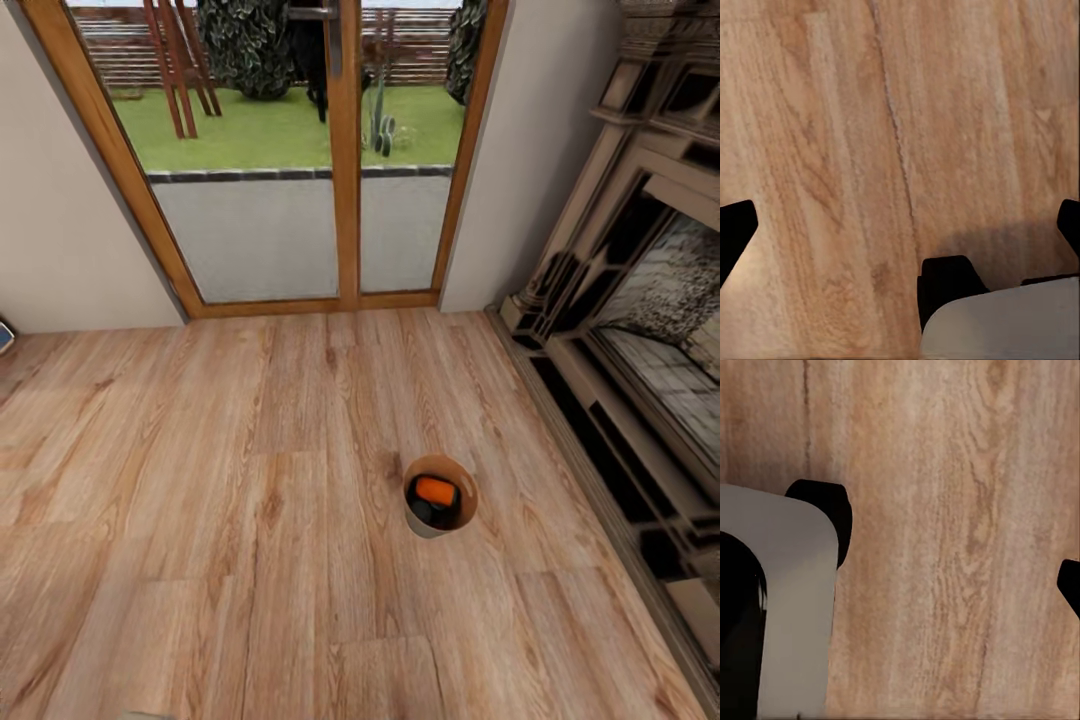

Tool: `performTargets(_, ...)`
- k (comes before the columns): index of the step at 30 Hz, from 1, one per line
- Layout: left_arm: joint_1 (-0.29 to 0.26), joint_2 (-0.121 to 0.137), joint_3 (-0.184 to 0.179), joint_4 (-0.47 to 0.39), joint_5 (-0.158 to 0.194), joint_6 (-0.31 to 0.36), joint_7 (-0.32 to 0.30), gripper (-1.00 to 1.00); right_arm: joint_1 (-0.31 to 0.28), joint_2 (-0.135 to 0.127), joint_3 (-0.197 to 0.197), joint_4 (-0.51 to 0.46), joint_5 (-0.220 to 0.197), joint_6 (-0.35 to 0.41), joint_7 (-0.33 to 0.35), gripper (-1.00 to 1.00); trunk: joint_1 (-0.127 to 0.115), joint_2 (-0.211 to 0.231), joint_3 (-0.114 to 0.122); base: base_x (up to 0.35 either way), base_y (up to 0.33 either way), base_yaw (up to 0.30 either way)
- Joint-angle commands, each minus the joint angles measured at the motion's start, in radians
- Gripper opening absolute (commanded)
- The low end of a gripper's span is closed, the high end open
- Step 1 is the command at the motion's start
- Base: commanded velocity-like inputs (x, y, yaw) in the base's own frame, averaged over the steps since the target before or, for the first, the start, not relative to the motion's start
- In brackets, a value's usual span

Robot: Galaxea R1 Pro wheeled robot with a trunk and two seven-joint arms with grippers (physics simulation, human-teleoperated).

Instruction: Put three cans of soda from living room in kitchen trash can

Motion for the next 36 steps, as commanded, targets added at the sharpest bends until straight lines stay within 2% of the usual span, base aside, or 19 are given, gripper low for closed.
performTargets(1,0.001,0.000,0.001,0.001,0.000,0.001,-0.019,1.00,0.000,0.002,0.000,0.008,0.000,0.001,-0.016,1.00,-0.004,0.007,0.003,0.000,0.000,0.000)
performTargets(4,0.004,-0.001,0.003,0.016,0.000,0.004,-0.054,1.00,0.000,0.012,0.000,0.035,0.000,0.003,-0.071,1.00,-0.015,0.028,0.013,0.000,0.000,0.000)
performTargets(7,0.006,-0.004,0.006,0.089,0.000,0.023,-0.080,1.00,0.002,0.047,0.002,0.067,0.004,0.006,-0.146,1.00,-0.027,0.049,0.022,0.000,0.000,0.000)
performTargets(8,0.006,-0.005,0.006,0.096,0.000,0.033,-0.079,1.00,0.002,0.051,0.002,0.070,0.005,0.007,-0.153,1.00,-0.031,0.056,0.025,0.000,0.000,0.000)
performTargets(10,0.006,-0.006,0.004,0.110,-0.001,0.088,-0.054,1.00,0.003,0.067,0.003,0.074,0.007,0.020,-0.168,1.00,-0.038,0.070,0.031,0.000,0.000,0.000)
performTargets(11,0.007,-0.008,0.002,0.117,-0.001,0.129,-0.013,1.00,0.003,0.083,0.004,0.076,0.009,0.048,-0.185,1.00,-0.042,0.077,0.035,0.000,0.000,0.000)
performTargets(14,0.008,-0.010,0.002,0.122,0.000,0.153,0.018,1.00,0.003,0.097,0.005,0.078,0.011,0.072,-0.206,1.00,-0.054,0.098,0.044,0.000,0.000,0.000)
performTargets(18,0.009,-0.024,0.002,0.125,-0.001,0.169,0.045,1.00,0.003,0.106,0.007,0.078,0.010,0.084,-0.218,1.00,-0.069,0.126,0.057,0.000,0.000,0.000)
performTargets(19,0.010,-0.036,0.002,0.125,-0.001,0.175,0.070,1.00,0.003,0.111,0.006,0.079,0.010,0.087,-0.221,1.00,-0.073,0.133,0.060,0.000,0.000,0.000)
performTargets(24,0.040,-0.058,0.005,0.126,0.001,0.182,0.137,1.00,0.003,0.122,0.006,0.079,0.011,0.090,-0.226,1.00,-0.092,0.168,0.075,0.000,0.000,0.000)
performTargets(36,0.063,-0.065,0.005,0.126,0.002,0.176,0.161,1.00,0.011,0.125,0.006,0.084,0.011,0.091,-0.228,1.00,-0.138,0.252,0.113,0.000,0.000,0.000)
